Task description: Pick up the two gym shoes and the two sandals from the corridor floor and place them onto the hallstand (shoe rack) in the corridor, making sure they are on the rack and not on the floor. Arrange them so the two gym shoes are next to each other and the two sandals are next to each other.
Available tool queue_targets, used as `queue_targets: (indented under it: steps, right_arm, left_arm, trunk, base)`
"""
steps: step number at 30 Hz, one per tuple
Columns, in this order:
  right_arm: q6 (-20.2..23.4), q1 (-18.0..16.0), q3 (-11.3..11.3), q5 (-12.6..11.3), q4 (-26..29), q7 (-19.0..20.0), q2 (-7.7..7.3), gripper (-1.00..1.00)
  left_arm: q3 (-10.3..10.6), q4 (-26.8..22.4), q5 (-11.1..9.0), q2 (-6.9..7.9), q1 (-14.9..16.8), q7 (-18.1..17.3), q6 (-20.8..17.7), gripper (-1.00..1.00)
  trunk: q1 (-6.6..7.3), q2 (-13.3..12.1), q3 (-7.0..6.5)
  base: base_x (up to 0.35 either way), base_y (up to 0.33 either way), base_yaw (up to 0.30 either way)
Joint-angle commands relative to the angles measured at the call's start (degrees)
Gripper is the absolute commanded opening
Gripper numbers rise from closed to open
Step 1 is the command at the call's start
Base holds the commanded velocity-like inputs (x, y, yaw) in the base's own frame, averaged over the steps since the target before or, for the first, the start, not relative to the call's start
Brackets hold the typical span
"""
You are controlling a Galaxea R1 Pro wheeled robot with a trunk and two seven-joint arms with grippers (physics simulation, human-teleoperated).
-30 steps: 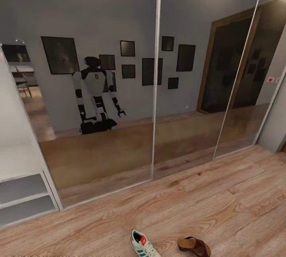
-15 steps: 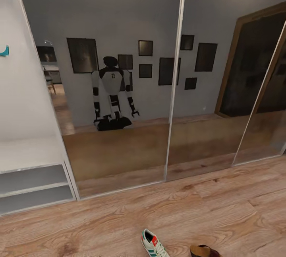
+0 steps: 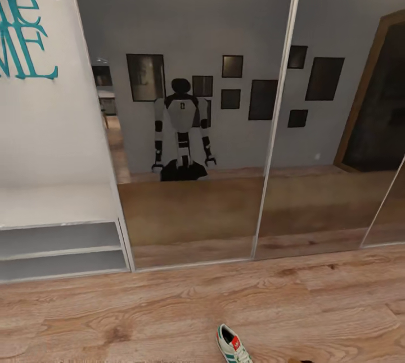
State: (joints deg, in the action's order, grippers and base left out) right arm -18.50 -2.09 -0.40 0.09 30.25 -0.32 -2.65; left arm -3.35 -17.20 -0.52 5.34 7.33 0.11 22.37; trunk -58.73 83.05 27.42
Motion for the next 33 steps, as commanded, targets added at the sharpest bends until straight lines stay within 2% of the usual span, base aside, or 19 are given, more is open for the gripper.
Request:
queue_targets:
  steps: [1, 12, 17, 20, 33]
  right_arm:
    - [-0.15, -0.02, -0.04, 0.01, -0.01, -0.03, 0.00, 1.00]
    - [-0.13, -0.02, -0.04, 0.00, -0.01, -0.03, 0.01, 1.00]
    - [-0.13, -0.02, -0.04, 0.00, 0.00, -0.03, 0.01, 1.00]
    - [-0.13, -0.02, -0.04, 0.00, -0.01, -0.03, 0.01, 1.00]
    - [-0.13, -0.02, -0.04, 0.00, 0.01, -0.03, 0.01, 1.00]
  left_arm:
    - [-0.08, 0.07, -0.03, 0.00, 0.05, 0.03, 0.17, 1.00]
    - [-0.35, 0.06, -0.01, 0.06, 0.05, 0.05, 0.15, 1.00]
    - [-2.60, 0.07, -0.01, 0.03, 0.05, -0.18, 0.20, 1.00]
    - [-3.24, 0.12, 0.03, 0.03, 0.05, -0.24, 0.21, 1.00]
    - [-3.59, 0.44, 0.32, -0.15, 0.05, -0.29, 0.22, 1.00]
  trunk:
    - [0.00, 0.03, 0.09]
    - [0.00, 0.03, 0.51]
    - [0.00, 0.03, 0.77]
    - [0.00, 0.03, 0.94]
    - [0.00, 0.03, 1.68]
  base:
    - [0.000, 0.000, 0.272]
    - [0.000, 0.000, 0.268]
    - [0.000, 0.000, 0.247]
    - [0.000, 0.000, 0.237]
    - [0.000, 0.000, 0.234]
